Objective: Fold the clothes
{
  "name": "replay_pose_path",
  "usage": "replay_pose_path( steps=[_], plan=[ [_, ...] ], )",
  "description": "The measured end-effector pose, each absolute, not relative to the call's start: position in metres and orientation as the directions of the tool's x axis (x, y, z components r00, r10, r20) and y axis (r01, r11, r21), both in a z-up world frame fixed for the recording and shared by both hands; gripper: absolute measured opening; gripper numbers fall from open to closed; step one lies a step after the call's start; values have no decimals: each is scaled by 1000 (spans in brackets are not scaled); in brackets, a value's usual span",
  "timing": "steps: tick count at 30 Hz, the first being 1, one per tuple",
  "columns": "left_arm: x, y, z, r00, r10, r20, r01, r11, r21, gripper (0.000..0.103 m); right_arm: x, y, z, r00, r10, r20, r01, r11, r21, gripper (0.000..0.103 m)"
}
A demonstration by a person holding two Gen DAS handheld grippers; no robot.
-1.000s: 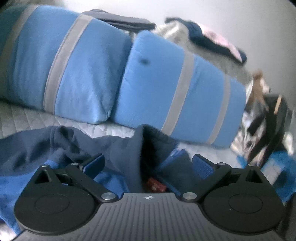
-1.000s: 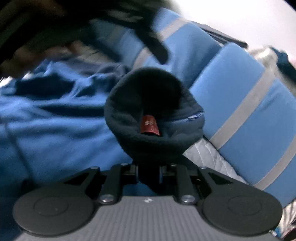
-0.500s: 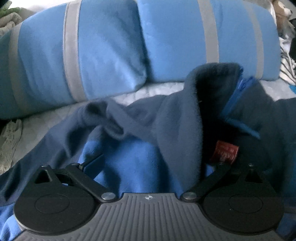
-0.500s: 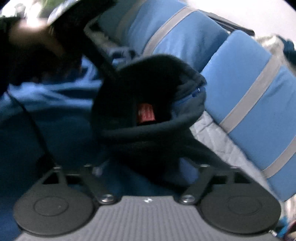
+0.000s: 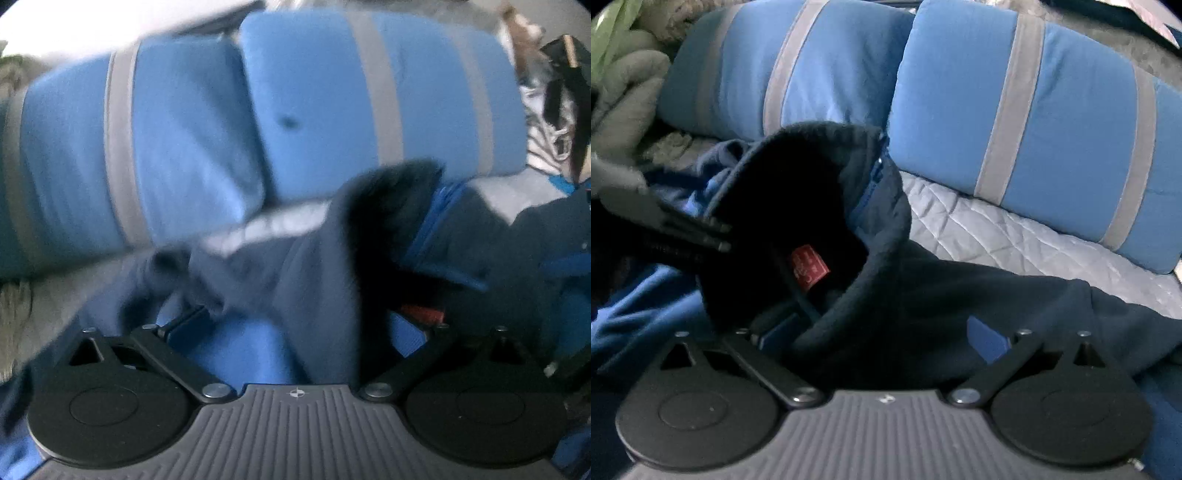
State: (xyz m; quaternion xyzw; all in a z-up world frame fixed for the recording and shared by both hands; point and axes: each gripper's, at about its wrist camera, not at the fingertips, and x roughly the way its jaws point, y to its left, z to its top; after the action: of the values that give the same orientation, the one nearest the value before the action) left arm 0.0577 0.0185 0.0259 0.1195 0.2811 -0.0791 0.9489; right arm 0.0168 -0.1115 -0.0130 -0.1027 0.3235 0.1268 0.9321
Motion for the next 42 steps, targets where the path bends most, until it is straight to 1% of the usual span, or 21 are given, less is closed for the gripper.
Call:
replay_pose_path(
  steps=[2,4,6,9,11,14,17,18,20,21,25,29,30,31,32,33,35,36,38,40,42],
  plan=[
    [56,9,30,851,-71,-521,219,949,228,102,12,-107,-14,778,137,-613,-276,952,-136,99],
    [56,2,31,871,-29,-490,201,932,302,102,7,-107,-15,793,103,-601,-246,956,-160,97],
    [53,2,31,885,42,-463,153,915,375,102,6,-109,-15,796,52,-602,-203,961,-186,87],
    [52,15,31,890,123,-439,90,896,435,102,9,-120,-17,777,-10,-630,-149,969,-199,81],
    [52,28,32,884,154,-442,64,895,441,102,7,-126,-19,776,-37,-630,-133,966,-220,81],
    [51,49,35,869,149,-473,67,909,410,103,2,-130,-20,784,-77,-615,-120,955,-272,81],
    [45,67,36,845,103,-525,108,928,355,103,-6,-133,-21,792,-93,-604,-124,943,-309,82],
    [44,68,35,838,101,-537,118,926,359,103,-7,-133,-20,790,-92,-606,-129,941,-312,83],
    [40,63,31,827,110,-550,151,901,408,103,-8,-132,-19,785,-87,-614,-144,938,-317,83],
    [36,59,28,827,119,-550,169,880,444,103,-7,-131,-18,782,-88,-617,-150,934,-324,85],
    [27,46,20,837,139,-529,233,785,575,103,-7,-127,-18,776,-101,-623,-173,915,-364,89],
    [20,41,19,839,134,-527,279,725,629,102,-5,-129,-19,772,-106,-626,-185,906,-381,93],
    [20,41,19,832,129,-540,293,724,624,99,-5,-129,-19,773,-108,-625,-185,904,-385,94],
    [19,42,19,819,109,-563,318,731,604,87,-4,-130,-19,774,-110,-623,-185,902,-389,95],
    [18,42,20,806,89,-585,341,737,584,77,-4,-130,-19,775,-112,-622,-186,900,-393,96],
    [17,42,20,795,71,-602,361,743,564,72,-4,-130,-19,776,-113,-620,-188,898,-398,96],
    [17,42,20,772,34,-635,398,753,524,47,-3,-129,-19,777,-115,-619,-195,891,-410,97],
    [15,41,21,764,19,-645,413,755,510,43,-2,-129,-20,778,-116,-617,-200,886,-419,99],
    [12,39,22,747,-11,-664,440,757,482,31,-1,-129,-20,779,-119,-615,-206,879,-431,101],
    [7,37,25,742,-38,-669,457,759,464,28,2,-134,-18,774,-120,-622,-202,884,-423,102],
    [1,34,28,737,-66,-672,474,759,446,28,6,-144,-15,763,-116,-636,-186,903,-388,102]
  ],
)
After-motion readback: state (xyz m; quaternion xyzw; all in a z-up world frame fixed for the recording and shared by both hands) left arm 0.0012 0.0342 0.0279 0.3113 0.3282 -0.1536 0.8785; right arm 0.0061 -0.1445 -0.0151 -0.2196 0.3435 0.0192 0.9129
